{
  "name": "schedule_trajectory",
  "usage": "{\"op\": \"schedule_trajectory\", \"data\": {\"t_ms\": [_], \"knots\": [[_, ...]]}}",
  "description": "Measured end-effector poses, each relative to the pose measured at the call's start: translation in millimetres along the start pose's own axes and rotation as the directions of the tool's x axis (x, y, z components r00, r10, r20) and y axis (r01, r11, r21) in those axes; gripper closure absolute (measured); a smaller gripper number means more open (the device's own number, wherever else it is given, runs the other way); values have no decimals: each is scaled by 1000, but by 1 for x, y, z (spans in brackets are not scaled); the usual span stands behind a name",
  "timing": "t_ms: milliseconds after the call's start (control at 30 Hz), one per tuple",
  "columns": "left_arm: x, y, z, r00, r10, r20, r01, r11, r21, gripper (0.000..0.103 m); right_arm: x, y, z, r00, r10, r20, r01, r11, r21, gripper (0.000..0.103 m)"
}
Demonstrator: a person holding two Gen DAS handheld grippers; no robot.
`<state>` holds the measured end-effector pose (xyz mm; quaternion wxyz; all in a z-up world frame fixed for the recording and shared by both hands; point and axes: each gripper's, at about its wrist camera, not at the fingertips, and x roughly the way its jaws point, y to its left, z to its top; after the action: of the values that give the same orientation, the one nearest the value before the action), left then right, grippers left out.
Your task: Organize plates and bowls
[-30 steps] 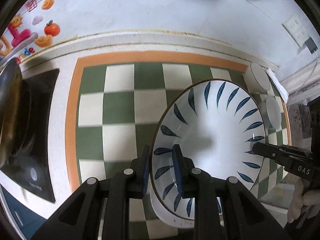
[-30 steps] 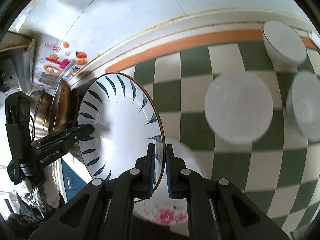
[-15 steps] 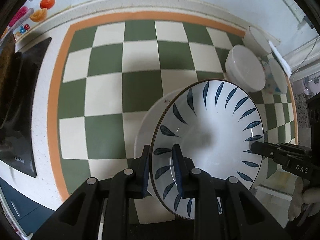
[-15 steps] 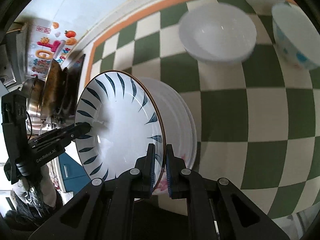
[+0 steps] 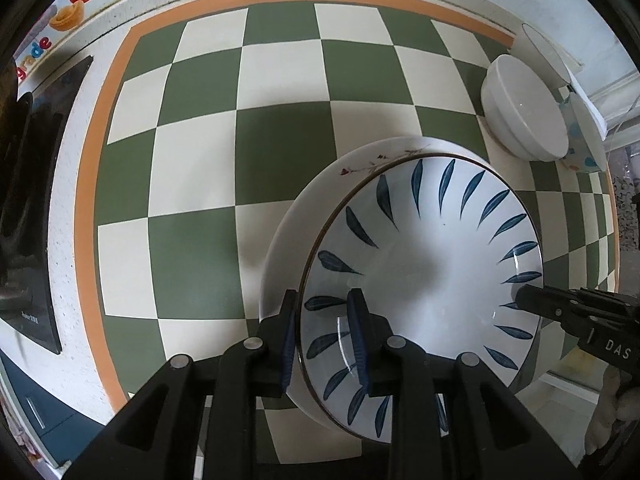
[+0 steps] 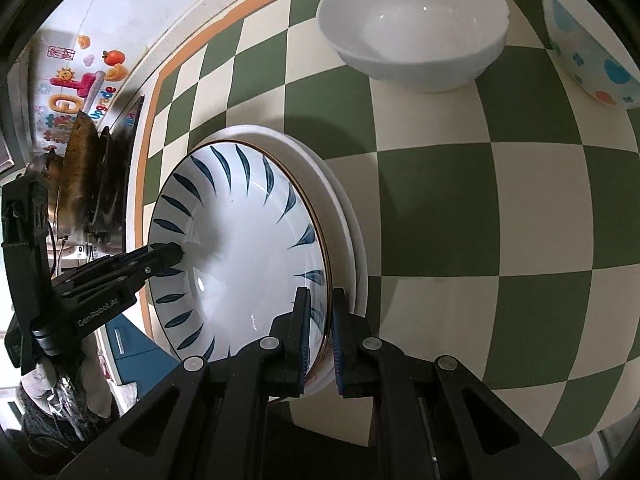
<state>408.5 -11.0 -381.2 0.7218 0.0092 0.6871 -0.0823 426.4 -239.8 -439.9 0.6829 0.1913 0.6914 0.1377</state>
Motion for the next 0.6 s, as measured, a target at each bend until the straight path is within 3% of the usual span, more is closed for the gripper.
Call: {"op": "schedule_trajectory", "data": {"t_ms": [600], "knots": [[1,-7,1,999,53,-14,-53,998,-19,78,-8,13,4,998,-60,-10,60,998,-9,88]]}}
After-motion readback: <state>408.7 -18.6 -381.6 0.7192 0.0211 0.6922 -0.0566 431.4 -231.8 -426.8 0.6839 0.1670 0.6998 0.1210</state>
